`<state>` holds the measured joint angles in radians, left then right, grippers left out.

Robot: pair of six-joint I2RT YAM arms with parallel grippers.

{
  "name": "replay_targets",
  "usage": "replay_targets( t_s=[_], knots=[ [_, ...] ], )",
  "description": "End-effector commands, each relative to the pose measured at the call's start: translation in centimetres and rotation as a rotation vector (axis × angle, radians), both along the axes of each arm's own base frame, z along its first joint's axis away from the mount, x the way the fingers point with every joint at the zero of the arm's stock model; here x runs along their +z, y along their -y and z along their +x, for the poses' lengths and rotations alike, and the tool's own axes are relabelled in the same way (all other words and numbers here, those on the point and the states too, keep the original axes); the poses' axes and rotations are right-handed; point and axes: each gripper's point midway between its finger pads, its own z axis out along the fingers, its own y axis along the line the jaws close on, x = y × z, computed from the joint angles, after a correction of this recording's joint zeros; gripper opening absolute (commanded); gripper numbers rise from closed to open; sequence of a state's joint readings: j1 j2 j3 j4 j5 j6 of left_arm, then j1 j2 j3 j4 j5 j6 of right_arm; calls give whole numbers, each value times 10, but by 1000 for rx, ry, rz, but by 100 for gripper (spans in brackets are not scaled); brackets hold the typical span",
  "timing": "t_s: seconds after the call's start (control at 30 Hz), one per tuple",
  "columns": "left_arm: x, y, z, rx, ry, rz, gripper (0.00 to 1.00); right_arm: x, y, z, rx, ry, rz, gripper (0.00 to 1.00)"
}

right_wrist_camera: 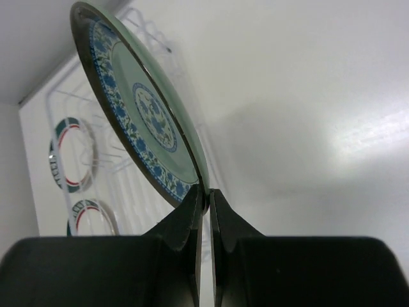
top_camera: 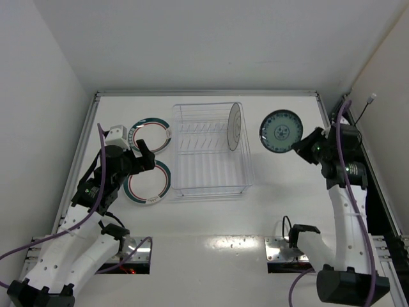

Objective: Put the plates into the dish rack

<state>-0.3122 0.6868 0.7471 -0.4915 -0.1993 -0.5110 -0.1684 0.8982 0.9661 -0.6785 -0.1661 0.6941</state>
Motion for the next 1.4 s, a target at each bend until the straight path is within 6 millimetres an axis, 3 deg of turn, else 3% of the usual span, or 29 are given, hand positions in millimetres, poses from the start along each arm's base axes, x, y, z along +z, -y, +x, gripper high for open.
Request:
replay_targets(
  t_s=[0.0,0.07,0.1,0.13,0.17,0.23,0.27,0.3,0.33,0.43,0.5,0.53,0.57,0.67,0.8,0.83,0.9,1.03,1.3,1.37],
  knots=[
    [8,-4,1,22,25,-13,100,46,-4,14,-37,100,-37,0],
    [8,-4,1,22,25,-13,100,53,-20,18,-8,105,-53,0],
    [8,-4,1,22,25,-13,100,72,-27,24,-17,129,-80,0],
    [8,-4,1,22,25,-13,100,63,-20,27,-50,96,-105,0],
    [8,-4,1,22,25,-13,100,80,-35,30,-21,125,-111,0],
    [8,-4,1,22,25,-13,100,79,-39,42,-66,91,-181,0],
    [8,-4,1,22,25,-13,100,93,-58,42,-32,102,-194,0],
    [8,-4,1,22,25,-13,100,95,-53,46,-91,94,-248,0],
    [8,-4,1,22,25,-13,100,84,-62,56,-85,44,-299,0],
    [6,-5,2,31,18,-7,100,109,-81,59,-107,58,-388,0],
    [6,-5,2,31,18,-7,100,96,-93,63,-103,6,-485,0],
    [6,-5,2,31,18,-7,100,102,-97,65,-111,13,-489,0],
    [6,-5,2,31,18,-7,100,91,-101,67,-108,-26,-556,0],
    [6,-4,2,22,17,-10,100,96,-102,71,-140,-39,-613,0],
    [6,-4,2,22,17,-10,100,94,-124,85,-112,-54,-676,0],
    [6,-4,2,22,17,-10,100,107,-126,90,-124,-32,-675,0],
    [6,-2,1,14,15,-14,100,104,-139,102,-111,-55,-710,0],
    [8,-2,0,14,24,-17,100,93,-159,122,-81,-61,-741,0],
    [8,-2,0,14,24,-17,100,52,-168,131,-60,-129,-833,0],
    [8,-2,0,14,24,-17,100,50,-165,132,-72,-134,-860,0]
  ],
)
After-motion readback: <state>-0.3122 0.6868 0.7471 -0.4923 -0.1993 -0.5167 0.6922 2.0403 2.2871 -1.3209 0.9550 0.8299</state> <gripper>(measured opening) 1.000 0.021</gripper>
